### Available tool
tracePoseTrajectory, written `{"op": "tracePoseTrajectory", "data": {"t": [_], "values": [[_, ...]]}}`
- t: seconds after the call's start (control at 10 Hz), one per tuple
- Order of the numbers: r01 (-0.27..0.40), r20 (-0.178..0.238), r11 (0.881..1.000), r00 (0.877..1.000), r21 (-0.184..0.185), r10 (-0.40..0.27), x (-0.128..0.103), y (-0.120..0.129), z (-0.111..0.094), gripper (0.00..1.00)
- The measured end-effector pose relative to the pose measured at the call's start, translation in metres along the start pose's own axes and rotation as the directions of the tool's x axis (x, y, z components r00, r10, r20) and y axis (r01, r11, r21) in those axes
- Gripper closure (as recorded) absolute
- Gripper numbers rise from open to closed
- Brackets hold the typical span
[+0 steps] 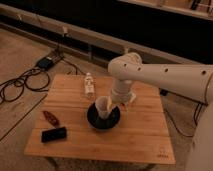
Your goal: Move the arm in a circular motion
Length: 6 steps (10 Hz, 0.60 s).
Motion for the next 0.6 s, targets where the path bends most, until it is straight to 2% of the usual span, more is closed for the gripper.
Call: {"op": "tracePoseTrajectory", "data": {"t": [0.1,0.3,0.4,0.6], "values": [[-0.012,0.012,1.000,1.000,0.018,0.012,-0.020,-0.007,-0.001,0.35],[-0.010,0.032,0.998,0.999,0.057,0.008,-0.067,-0.004,-0.007,0.35],[0.003,0.042,0.997,0.999,0.082,-0.006,-0.096,0.006,-0.011,0.35],[0.050,0.049,0.992,0.997,0.116,-0.055,-0.134,0.039,-0.014,0.35]]}}
